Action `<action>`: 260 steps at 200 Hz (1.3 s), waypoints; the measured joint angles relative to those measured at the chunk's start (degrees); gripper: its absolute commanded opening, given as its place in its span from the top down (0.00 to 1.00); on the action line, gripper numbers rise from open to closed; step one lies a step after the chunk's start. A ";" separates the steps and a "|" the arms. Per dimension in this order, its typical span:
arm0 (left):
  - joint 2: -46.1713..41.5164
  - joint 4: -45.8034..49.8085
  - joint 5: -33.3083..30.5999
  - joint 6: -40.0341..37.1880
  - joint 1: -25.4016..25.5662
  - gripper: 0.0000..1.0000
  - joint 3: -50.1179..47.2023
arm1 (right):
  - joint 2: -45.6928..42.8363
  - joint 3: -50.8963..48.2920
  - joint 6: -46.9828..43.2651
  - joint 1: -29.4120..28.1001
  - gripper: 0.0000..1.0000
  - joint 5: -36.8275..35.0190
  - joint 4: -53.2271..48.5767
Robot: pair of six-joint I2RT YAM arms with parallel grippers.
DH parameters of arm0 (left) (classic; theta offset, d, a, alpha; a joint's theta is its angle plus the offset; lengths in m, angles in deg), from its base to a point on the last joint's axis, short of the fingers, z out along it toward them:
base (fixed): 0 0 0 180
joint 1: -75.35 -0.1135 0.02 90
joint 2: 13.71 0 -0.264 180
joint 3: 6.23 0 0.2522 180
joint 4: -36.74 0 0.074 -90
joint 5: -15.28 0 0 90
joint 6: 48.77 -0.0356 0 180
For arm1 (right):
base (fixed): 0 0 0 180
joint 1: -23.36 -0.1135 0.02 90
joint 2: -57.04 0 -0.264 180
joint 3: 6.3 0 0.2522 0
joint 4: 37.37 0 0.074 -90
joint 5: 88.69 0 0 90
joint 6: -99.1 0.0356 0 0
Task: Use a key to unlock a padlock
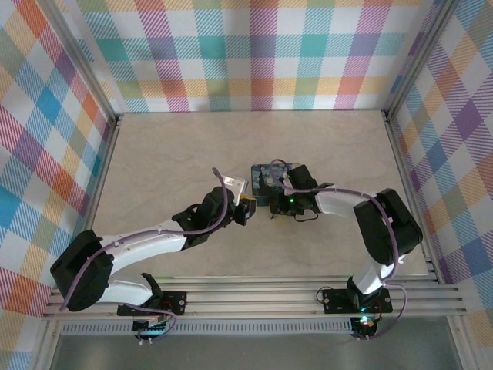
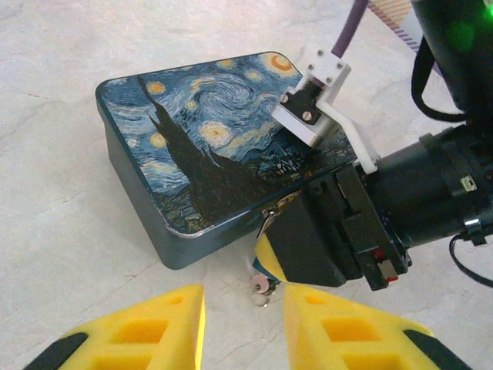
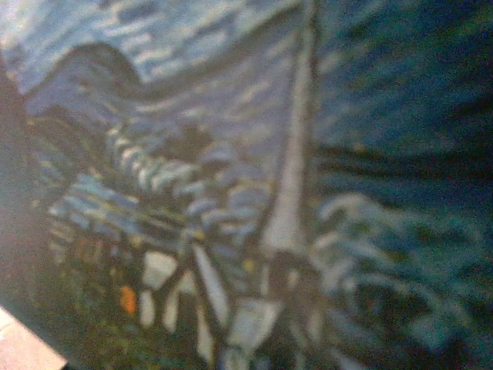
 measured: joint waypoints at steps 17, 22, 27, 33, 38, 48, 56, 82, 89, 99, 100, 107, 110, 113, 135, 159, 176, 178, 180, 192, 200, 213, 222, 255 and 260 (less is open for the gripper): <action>-0.37 1.60 0.74 0.83 -0.11 0.70 0.11 | -1.29 -3.06 0.11 0.00 0.70 0.00 4.02; -0.42 2.01 0.81 1.16 -0.11 0.70 0.09 | -1.64 -3.78 0.24 0.00 0.72 -0.02 4.85; -0.46 2.27 0.96 1.40 -0.11 0.70 0.09 | -1.97 -4.31 0.39 0.00 0.75 -0.15 5.44; -0.48 2.51 1.20 1.64 -0.11 0.70 0.09 | -2.25 -4.68 0.63 0.00 0.79 -0.37 5.77; -0.50 2.75 1.29 1.84 -0.11 0.71 0.09 | -2.40 -4.81 0.76 0.00 0.83 -0.50 5.97; -0.50 2.97 1.70 2.29 -0.11 0.71 0.09 | -2.69 -4.83 1.64 0.00 0.91 -0.63 5.88; -0.50 2.99 1.95 2.51 -0.11 0.71 0.09 | -3.06 -4.87 1.99 0.00 0.95 -0.63 5.75; -0.50 3.43 2.08 2.71 -0.11 0.71 0.13 | -3.63 -4.96 2.47 0.04 1.00 -0.63 4.90; -0.50 3.61 2.05 2.71 -0.11 0.71 0.15 | -3.74 -5.03 2.62 0.04 1.00 -0.61 4.83; -0.50 4.04 2.03 2.71 -0.11 0.71 0.20 | -4.13 -5.44 2.89 0.04 1.00 -0.63 4.90; -0.50 4.17 2.03 2.71 -0.11 0.71 0.24 | -4.17 -5.51 2.93 0.04 1.00 -0.61 4.94; -0.50 4.63 1.97 2.73 -0.11 0.71 0.35 | -4.70 -6.03 3.21 0.04 1.00 -0.66 5.05; -0.50 4.72 1.86 2.71 -0.11 0.71 0.37 | -4.98 -6.29 3.23 0.04 1.00 -0.63 5.05; -0.50 4.85 1.77 2.71 -0.11 0.71 0.44 | -5.29 -6.56 3.52 0.04 1.00 -0.68 5.03; -0.50 5.84 1.51 2.78 -0.11 0.72 1.03 | -7.74 -8.72 5.09 0.11 1.00 -1.31 5.31; -0.50 6.58 1.20 3.17 -0.11 0.73 1.97 | -10.47 -12.39 8.74 0.72 1.00 -1.73 7.93; -0.52 7.30 1.05 3.74 -0.11 0.73 2.58 | -12.00 -14.84 11.69 1.27 1.00 -1.90 10.67; -0.52 7.41 1.05 3.80 -0.11 0.73 2.62 | -12.13 -15.02 12.04 1.31 1.00 -1.90 10.95; -0.52 7.45 1.03 3.80 -0.11 0.73 2.64 | -12.22 -15.17 12.41 1.38 1.00 -1.90 11.19; -0.52 7.72 1.01 4.02 -0.11 0.73 2.71 | -12.46 -15.65 14.25 1.62 1.00 -1.90 12.48; -0.55 8.02 0.98 4.09 -0.11 0.73 2.73 | -12.46 -15.65 15.17 1.62 1.00 -1.88 13.00; -0.61 8.90 0.96 4.22 -0.11 0.73 2.73 | -12.46 -15.65 16.35 1.64 1.00 -1.86 13.35; -0.66 9.35 0.76 4.24 -0.11 0.73 2.73 | -12.46 -15.65 16.92 1.77 1.00 -1.75 13.49; -1.07 11.08 -0.17 4.61 -0.11 0.69 3.06 | -12.46 -15.32 18.69 2.99 1.00 -0.59 13.05; -1.18 11.37 -0.48 4.61 -0.11 0.68 3.21 | -12.46 -15.23 18.86 3.19 1.00 -0.35 12.92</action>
